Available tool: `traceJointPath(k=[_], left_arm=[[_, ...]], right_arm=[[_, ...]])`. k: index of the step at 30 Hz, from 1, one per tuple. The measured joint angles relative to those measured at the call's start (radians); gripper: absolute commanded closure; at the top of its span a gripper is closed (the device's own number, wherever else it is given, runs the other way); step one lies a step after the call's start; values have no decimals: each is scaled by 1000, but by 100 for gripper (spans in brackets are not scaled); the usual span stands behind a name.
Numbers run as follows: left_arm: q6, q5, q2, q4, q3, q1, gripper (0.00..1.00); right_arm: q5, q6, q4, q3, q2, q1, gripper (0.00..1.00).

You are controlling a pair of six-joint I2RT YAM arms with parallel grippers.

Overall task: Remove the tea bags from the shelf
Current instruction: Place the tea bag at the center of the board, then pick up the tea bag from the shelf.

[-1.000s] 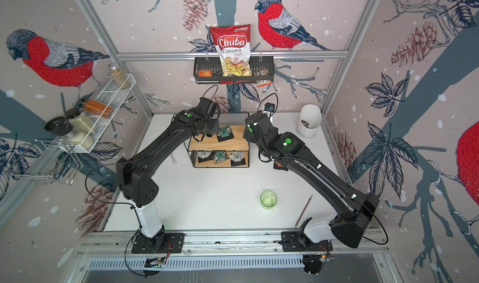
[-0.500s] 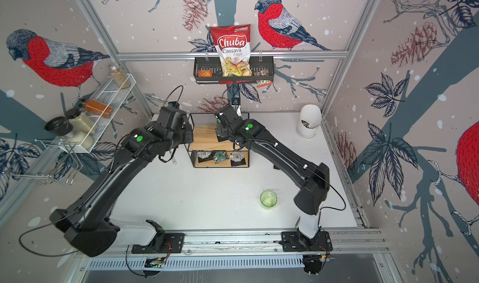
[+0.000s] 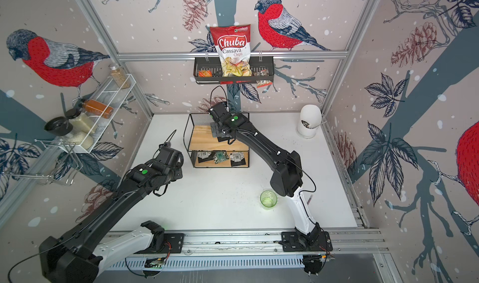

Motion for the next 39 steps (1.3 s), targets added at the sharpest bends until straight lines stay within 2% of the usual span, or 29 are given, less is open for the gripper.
traceJointPath(k=[4,16,21,24,29,34,39], left_arm=[[-22,13,47,81,-92,37,100],[-75,32,231,261,-146,55,100],[-91,29,269,306,-186,55,89],[-99,29,287,326,-204,56,81],[-99,25,309,352,-222,56,56],[-99,23,297,348,-219,56,55],[-99,17,203,332,-175,55,56]], right_arm=[[-44,-16,-4,15,21,-12,0],[-68,-18,-17,42,84,-10,0],[-45,-17,4,48,98,2,1],[-29,-13,18,51,109,11,6],[-15,3,43,51,118,19,12],[-7,10,47,51,119,22,22],[13,28,46,50,119,29,33]])
